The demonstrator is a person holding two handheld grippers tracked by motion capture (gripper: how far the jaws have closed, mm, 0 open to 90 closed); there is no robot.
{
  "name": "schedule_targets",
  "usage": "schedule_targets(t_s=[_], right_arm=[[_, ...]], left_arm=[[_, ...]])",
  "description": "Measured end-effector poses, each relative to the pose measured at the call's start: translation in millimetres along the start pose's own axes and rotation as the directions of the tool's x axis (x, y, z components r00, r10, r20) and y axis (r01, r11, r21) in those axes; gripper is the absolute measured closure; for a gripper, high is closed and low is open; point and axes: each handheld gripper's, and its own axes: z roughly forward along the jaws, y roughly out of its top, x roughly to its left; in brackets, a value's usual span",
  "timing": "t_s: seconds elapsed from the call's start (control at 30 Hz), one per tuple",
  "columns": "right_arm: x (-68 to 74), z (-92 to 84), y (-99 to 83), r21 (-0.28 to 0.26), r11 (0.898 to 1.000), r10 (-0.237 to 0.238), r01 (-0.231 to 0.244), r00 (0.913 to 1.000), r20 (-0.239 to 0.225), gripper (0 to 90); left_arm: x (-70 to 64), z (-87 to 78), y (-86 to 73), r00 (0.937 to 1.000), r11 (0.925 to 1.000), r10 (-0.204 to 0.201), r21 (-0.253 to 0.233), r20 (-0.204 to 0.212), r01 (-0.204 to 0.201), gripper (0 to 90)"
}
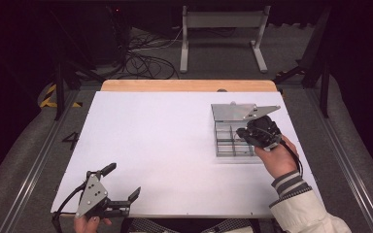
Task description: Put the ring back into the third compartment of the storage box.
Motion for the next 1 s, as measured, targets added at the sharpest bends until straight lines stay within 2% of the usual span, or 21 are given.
schedule_targets(t_s=[0.53, 1.0], right_arm=[[-29.1, 5.5, -10.0, 0.024, 0.997, 0.076, -0.077, 0.9954, 0.058, 86.6], [-54.0, 19.2, -21.9, 0.053, 0.986, 0.152, -0.159, 0.9816, 0.115, 86.7]], left_arm=[[0.1, -0.1, 0.0, 1.0, 1.0, 0.0, 0.0, -0.001, 0.0, 1.3], [0.0, -0.1, 0.0, 1.0, 1.0, -0.004, -0.003, -0.001, 0.004, 1.3]])
